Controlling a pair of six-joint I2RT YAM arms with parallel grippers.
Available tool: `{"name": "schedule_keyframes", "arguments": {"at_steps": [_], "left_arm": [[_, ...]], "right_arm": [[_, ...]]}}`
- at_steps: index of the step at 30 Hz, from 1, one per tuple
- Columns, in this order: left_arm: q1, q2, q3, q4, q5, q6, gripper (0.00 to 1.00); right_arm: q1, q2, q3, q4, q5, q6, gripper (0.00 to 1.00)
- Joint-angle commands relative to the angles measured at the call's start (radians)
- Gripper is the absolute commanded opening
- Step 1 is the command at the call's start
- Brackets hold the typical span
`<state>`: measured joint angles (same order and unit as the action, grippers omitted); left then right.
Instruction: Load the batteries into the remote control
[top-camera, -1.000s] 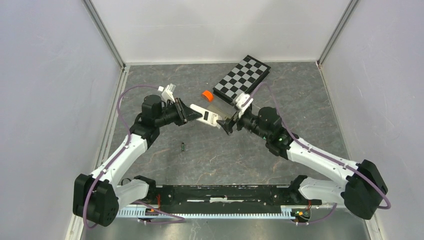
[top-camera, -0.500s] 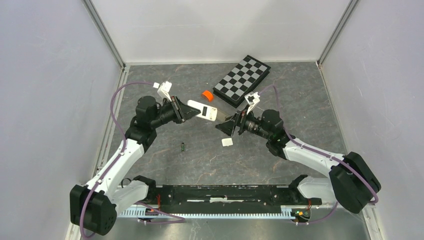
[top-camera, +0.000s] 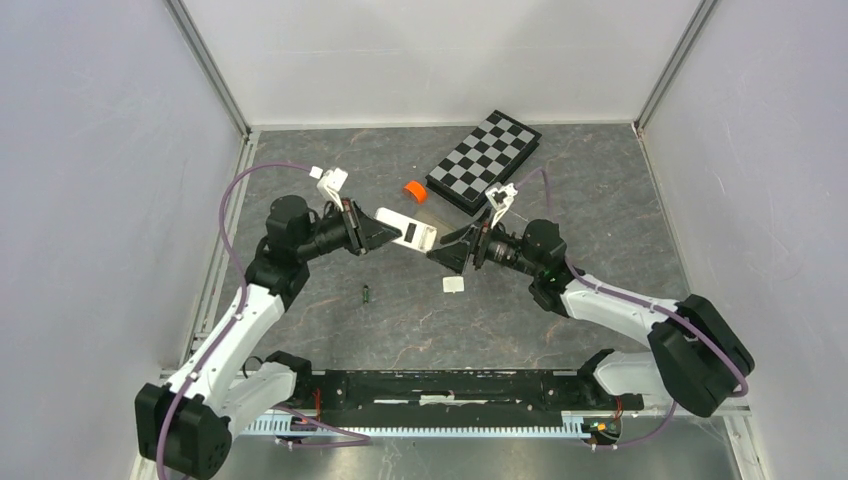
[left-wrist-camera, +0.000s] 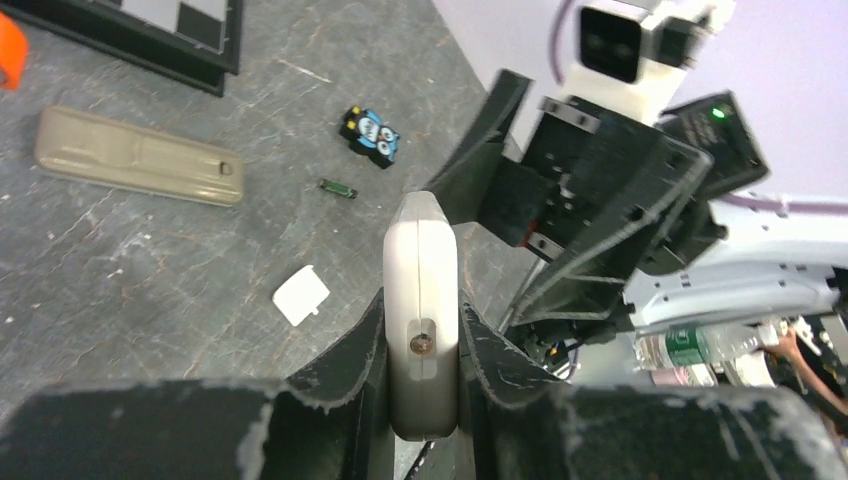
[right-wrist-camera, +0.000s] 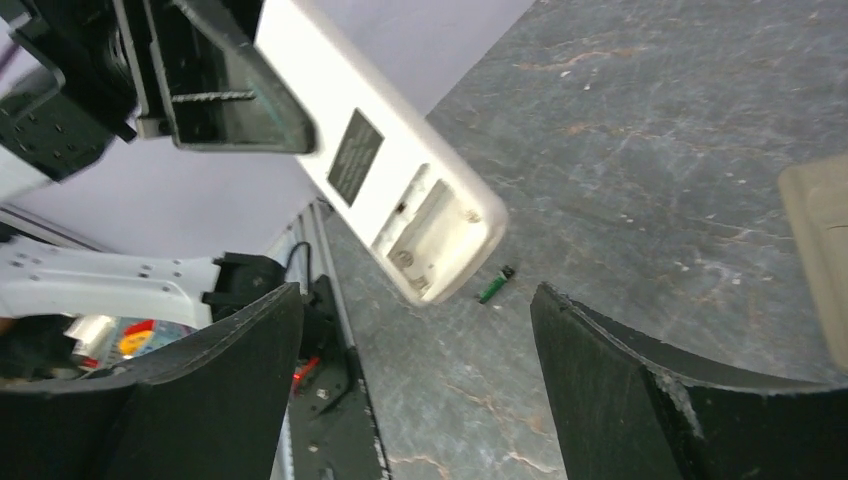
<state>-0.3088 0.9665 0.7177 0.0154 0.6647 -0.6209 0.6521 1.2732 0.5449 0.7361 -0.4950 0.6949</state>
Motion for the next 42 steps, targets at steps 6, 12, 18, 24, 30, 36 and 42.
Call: {"name": "schedule_keyframes", "arguments": {"at_steps": [6,12,18,24,30,36,42], "left_arm": [[0.005,-0.097,-0.007,0.107,0.219,0.063,0.02],[0.005,-0.097,-0.022,0.179,0.286,-0.015,0.04],[0.005,-0.075,-0.046,0.306,0.263,-0.143,0.38],[0.005,-0.033,-0.085,0.458,0.250,-0.283,0.52],[0.005,-0.031,-0.064,0.314,0.197,-0.192,0.06],[0.005,-0.107,0.052,-0.129,-0.247,0.057,0.02],[0.005,-0.158,0.131,-0.517,-0.938,0.114,0.02]], "right_arm": [[-0.003,0.068,-0.063,0.429,-0.055,0.296,0.60],[-0.002,0.104,-0.057,0.584,-0.070,0.370,0.37],[0.006,0.131,-0.030,0.573,-0.081,0.383,0.12],[0.012,0.140,-0.010,0.536,-0.065,0.376,0.09],[0.015,0.156,0.013,0.484,-0.057,0.345,0.15],[0.033,0.102,0.013,0.184,0.052,0.097,0.72],[0.188,0.144,0.176,-0.295,0.417,-0.164,0.75]]}}
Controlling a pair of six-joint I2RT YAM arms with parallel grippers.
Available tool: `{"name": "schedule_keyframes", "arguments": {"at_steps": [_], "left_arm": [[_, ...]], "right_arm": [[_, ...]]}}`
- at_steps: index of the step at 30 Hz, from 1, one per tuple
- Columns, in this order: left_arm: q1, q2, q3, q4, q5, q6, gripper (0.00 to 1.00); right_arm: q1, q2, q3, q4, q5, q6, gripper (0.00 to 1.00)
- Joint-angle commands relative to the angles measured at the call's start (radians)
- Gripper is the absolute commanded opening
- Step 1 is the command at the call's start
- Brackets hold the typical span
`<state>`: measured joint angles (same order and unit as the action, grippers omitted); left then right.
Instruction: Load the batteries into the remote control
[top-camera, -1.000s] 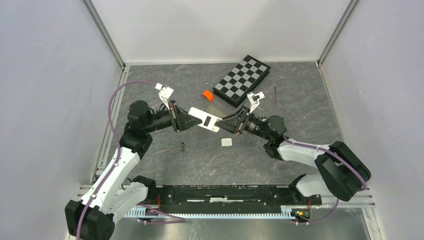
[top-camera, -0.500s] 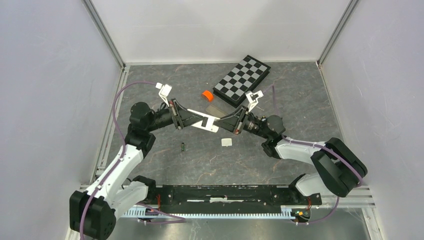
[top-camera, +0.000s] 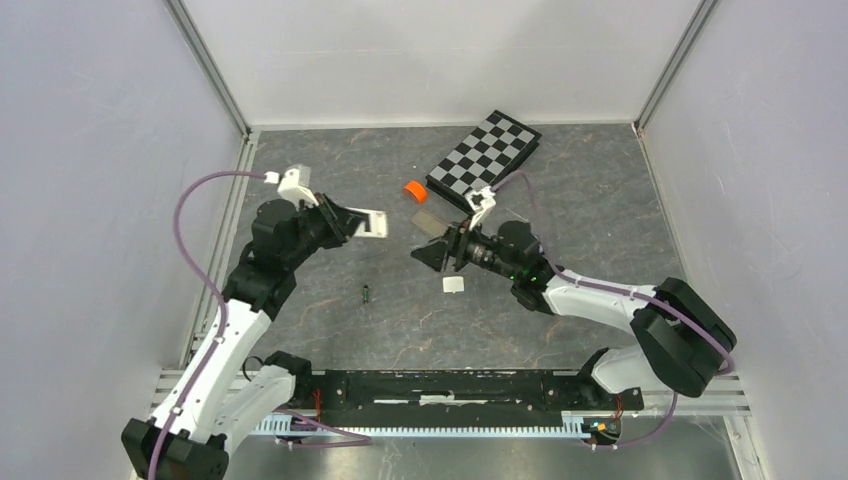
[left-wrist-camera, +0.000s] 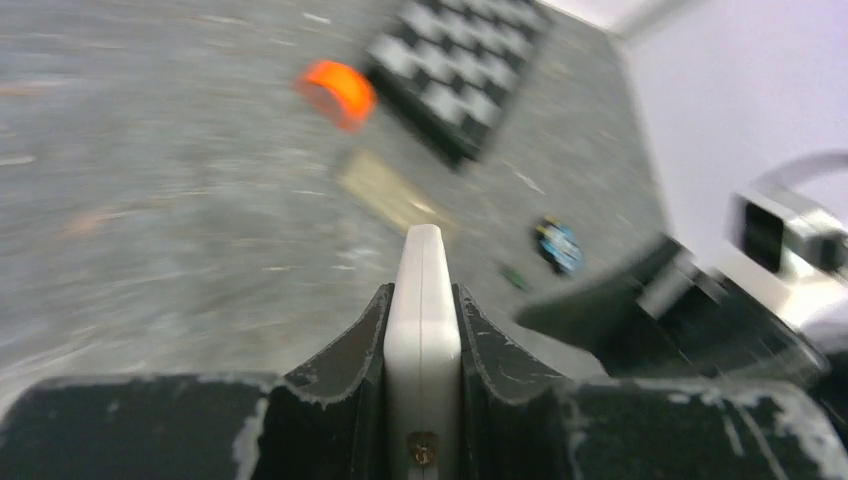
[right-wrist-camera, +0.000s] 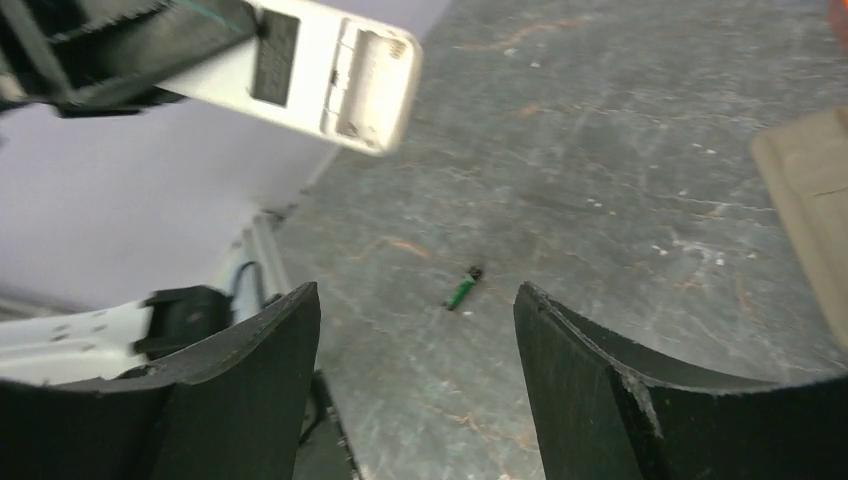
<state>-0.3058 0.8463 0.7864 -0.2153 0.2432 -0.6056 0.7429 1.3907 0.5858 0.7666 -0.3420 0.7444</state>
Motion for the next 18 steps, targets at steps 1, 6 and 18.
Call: {"name": "schedule_keyframes", "arguments": {"at_steps": [1,6,18], "left_arm": [[0.002,-0.047,0.061,-0.323,-0.566,0.096,0.02],[0.002,-0.126,0.032,-0.387,-0.669,0.076,0.02],[0.003,-0.252,0.025,-0.451,-0.815,0.041,0.02]], "right_arm": [[0.138,0.058,0.174,-0.368,0.312,-0.233,0.74],[0.308,0.256,0.374,-0.536,0.545,-0.273,0.70],[0.490,0.647,0.794,-0.761,0.789,-0.352,0.66]]}}
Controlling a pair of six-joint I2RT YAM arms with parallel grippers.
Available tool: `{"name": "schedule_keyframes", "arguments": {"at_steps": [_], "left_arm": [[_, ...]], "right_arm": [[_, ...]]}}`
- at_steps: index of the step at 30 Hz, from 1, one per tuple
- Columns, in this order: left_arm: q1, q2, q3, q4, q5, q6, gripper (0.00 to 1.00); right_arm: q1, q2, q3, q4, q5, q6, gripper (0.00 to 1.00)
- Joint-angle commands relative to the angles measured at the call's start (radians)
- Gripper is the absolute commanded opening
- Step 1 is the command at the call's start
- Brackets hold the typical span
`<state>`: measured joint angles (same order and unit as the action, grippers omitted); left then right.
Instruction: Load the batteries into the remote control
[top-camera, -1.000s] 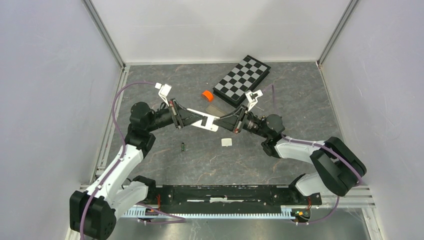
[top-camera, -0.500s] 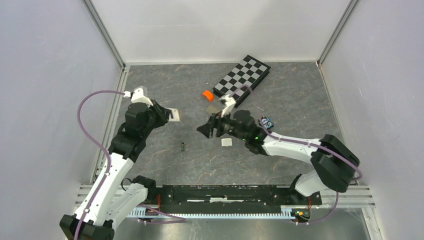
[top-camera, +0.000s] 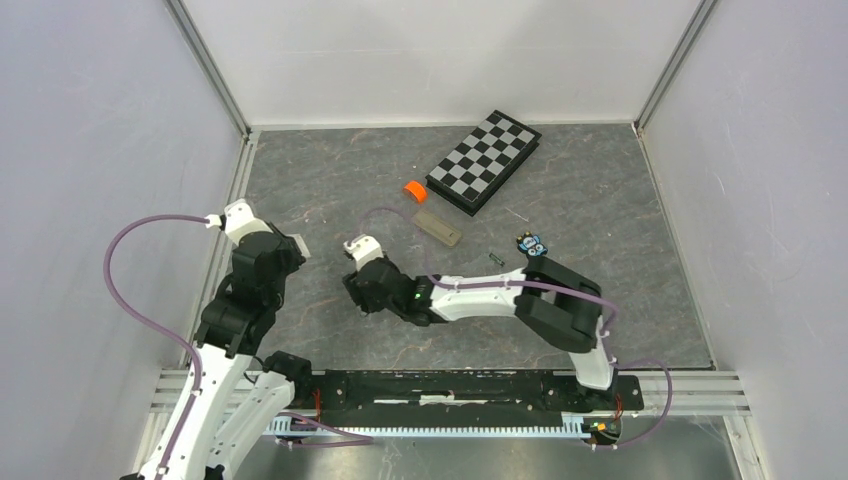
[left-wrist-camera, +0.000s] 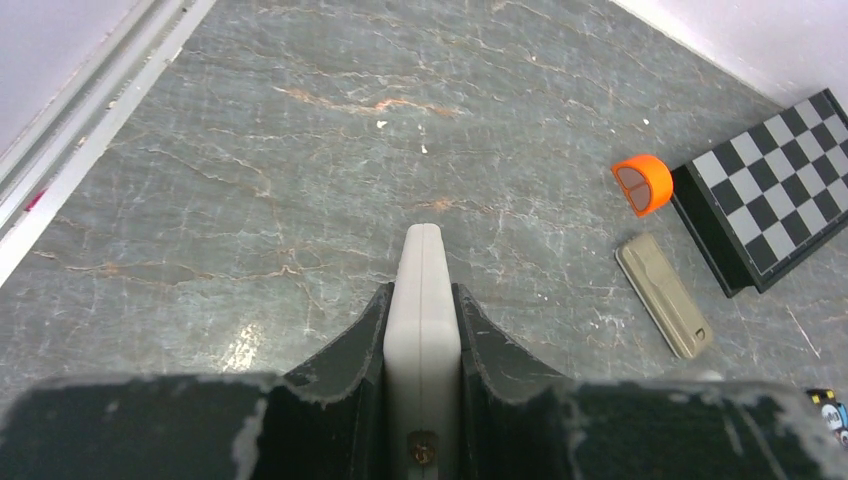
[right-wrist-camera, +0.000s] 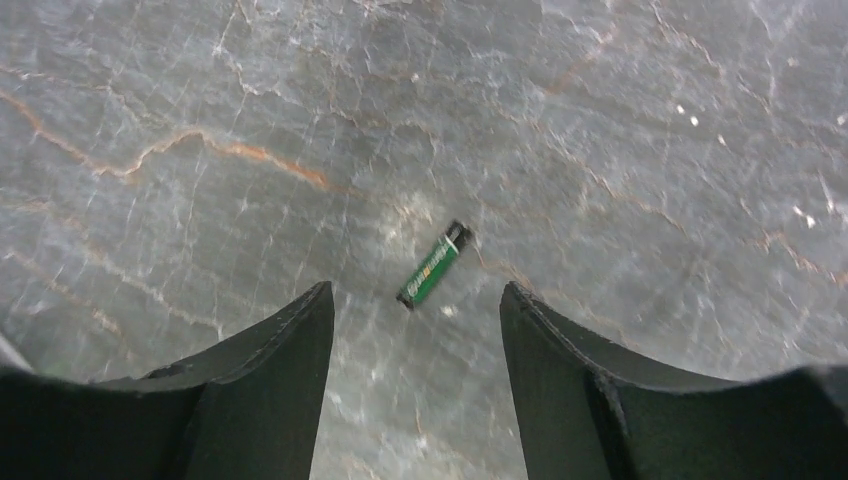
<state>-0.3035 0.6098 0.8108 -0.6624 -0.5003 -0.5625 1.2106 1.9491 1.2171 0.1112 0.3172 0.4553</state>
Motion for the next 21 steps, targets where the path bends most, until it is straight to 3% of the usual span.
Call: {"name": "schedule_keyframes", "arguments": {"at_steps": [1,13,21], "left_arm": [[0.000,-0.017,-0.001,-0.003,-0.068,-0.003,0.02],[0.001,-0.015,-0.020,0.014,-0.052,0.004,0.02],[0.000,-0.018,-0.034,0.029,-0.043,0.001,0.02]], "right_arm": [[0.026,0.113,0.192,-0.148,0.143,-0.067,0.65],[0.040,0.236,0.285,-0.227,0.194,-0.107,0.49],[0.035,0.195,0.223,-0.251,0.172,-0.077,0.22]]}}
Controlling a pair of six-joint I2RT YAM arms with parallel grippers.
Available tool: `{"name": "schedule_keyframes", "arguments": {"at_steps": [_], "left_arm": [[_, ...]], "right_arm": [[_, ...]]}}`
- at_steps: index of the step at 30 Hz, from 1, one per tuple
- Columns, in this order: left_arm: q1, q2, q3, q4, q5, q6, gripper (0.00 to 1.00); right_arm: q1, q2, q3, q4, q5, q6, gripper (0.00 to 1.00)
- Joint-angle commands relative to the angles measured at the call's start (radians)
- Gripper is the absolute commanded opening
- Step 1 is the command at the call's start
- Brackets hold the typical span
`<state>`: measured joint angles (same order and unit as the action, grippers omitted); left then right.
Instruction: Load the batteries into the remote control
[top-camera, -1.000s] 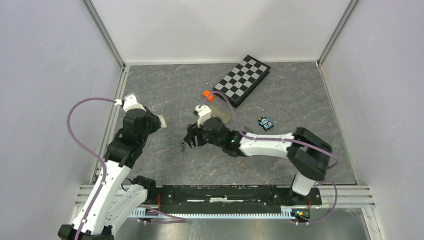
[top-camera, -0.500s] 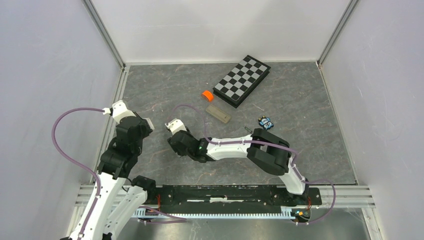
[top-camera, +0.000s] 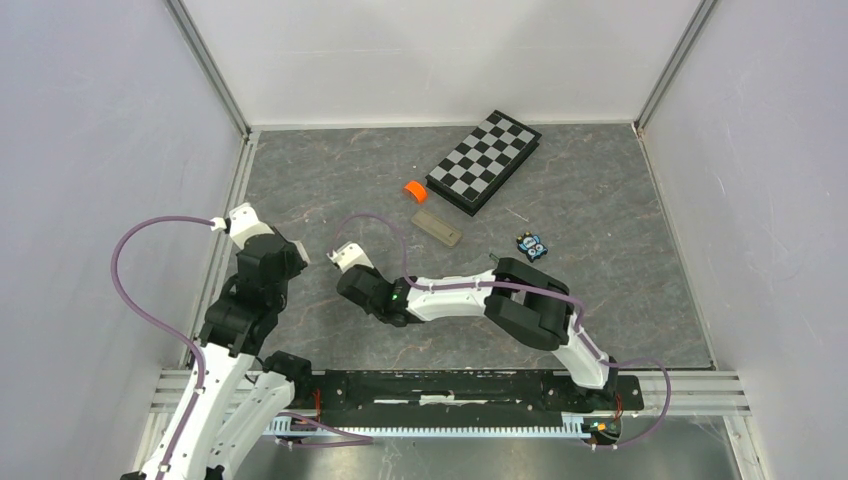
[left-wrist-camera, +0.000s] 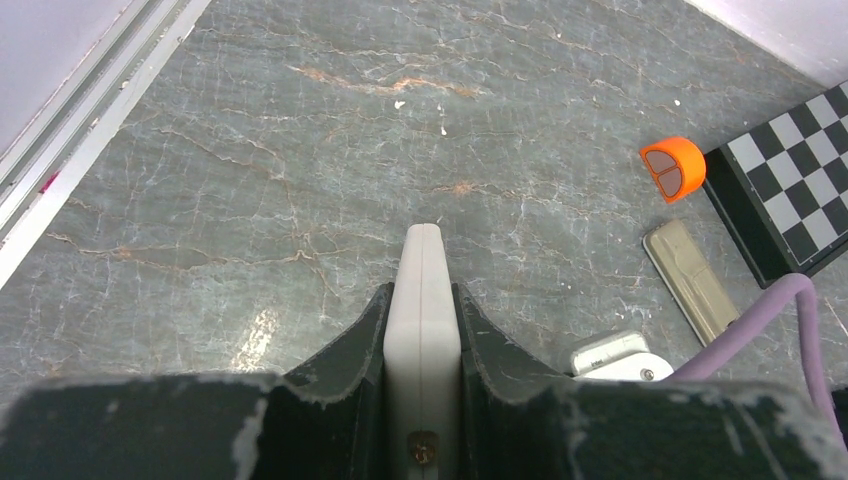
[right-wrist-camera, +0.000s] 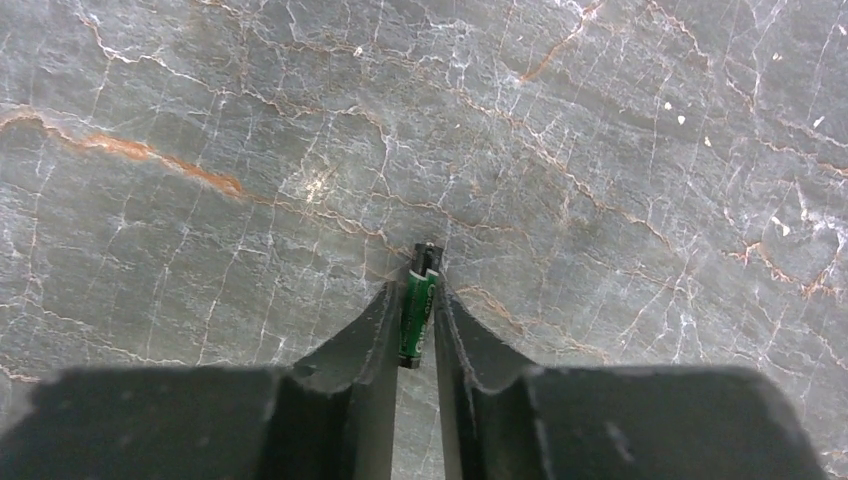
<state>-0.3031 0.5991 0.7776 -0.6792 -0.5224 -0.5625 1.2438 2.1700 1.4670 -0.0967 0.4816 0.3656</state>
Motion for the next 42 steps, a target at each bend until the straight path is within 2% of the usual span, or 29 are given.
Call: {"name": "schedule_keyframes", "arguments": {"at_steps": [1,4,7,11,14,19,24,29,35,42], "left_arm": [[-0.001,-0.007,-0.002,0.046,-0.021,0.000,0.02],[-0.001,-0.011,-0.001,0.046,-0.022,0.002,0.02],[-0.001,-0.014,-0.002,0.048,-0.019,0.003,0.02],[0.000,-0.011,-0.003,0.065,0.023,0.018,0.02],[-0.001,-0.001,-0.008,0.103,0.106,0.038,0.02],[0.000,0.031,-0.041,0.237,0.356,0.061,0.02],[-0.001,0.063,-0.091,0.492,0.675,0.012,0.02],[-0.002,0.101,-0.131,0.756,0.903,-0.057,0.02],[-0.002,0.151,-0.202,1.095,1.028,-0.203,0.02],[-0.004,0.235,-0.303,1.486,1.097,-0.414,0.02]], "right_arm": [[0.002,-0.031,-0.033,-0.042,0.006,0.014,0.18],[-0.005,-0.050,-0.060,-0.029,0.001,0.018,0.07],[-0.027,-0.099,-0.126,0.036,-0.023,0.017,0.00],[-0.071,-0.250,-0.308,0.243,-0.114,-0.020,0.00],[-0.110,-0.376,-0.442,0.380,-0.180,-0.071,0.00],[-0.206,-0.617,-0.658,0.565,-0.346,-0.067,0.00],[-0.302,-0.824,-0.789,0.683,-0.437,-0.034,0.00],[-0.348,-1.027,-0.921,0.863,-0.416,0.011,0.00],[-0.355,-1.170,-0.944,0.911,-0.378,0.010,0.00],[-0.356,-1.210,-0.947,0.992,-0.411,0.016,0.00]]}}
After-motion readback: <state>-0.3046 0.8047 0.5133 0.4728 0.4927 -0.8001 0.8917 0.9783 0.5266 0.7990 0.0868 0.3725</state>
